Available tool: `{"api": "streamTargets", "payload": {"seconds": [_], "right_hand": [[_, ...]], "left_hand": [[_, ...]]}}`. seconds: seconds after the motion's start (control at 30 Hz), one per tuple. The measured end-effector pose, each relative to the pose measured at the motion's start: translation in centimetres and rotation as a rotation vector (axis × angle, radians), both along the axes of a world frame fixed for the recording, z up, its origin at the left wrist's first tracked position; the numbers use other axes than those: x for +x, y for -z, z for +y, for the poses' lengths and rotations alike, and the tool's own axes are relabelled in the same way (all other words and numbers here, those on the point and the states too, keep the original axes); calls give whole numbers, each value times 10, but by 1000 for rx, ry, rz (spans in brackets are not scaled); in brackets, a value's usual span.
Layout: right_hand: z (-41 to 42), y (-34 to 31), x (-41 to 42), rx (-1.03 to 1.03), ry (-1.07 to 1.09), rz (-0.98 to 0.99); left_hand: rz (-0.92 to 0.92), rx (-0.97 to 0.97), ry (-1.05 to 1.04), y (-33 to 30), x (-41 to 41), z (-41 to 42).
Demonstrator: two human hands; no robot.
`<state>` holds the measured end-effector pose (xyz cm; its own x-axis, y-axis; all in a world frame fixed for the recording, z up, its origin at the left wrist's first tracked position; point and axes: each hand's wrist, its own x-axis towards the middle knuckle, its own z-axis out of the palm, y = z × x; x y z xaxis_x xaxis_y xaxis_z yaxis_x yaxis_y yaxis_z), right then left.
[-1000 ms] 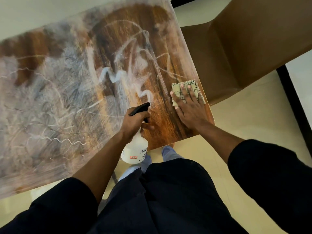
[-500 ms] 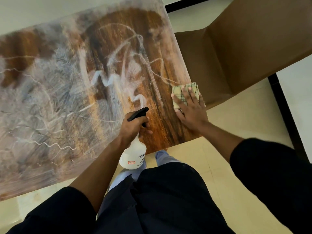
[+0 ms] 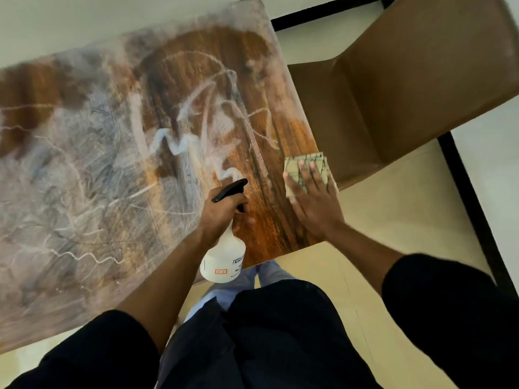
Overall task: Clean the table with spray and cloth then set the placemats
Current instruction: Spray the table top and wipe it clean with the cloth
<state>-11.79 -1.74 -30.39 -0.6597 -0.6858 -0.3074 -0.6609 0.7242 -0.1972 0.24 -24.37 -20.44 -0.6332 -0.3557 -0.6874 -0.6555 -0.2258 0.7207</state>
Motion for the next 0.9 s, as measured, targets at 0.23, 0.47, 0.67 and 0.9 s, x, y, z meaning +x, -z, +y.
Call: {"api": "streamTargets", "payload": {"seconds": [0.23, 0.47, 0.67, 0.9], "right_hand": [[34, -2, 36, 37, -52, -18], [-79, 0, -61, 54, 32, -86], [-85, -9, -52, 88, 88, -111], [15, -4, 55, 65, 273, -53]], "left_hand": [[-7, 53, 20, 9, 0, -16], [13, 92, 18, 13, -3, -17], [36, 75, 75, 16, -9, -29], [36, 122, 122, 19, -14, -35]]}}
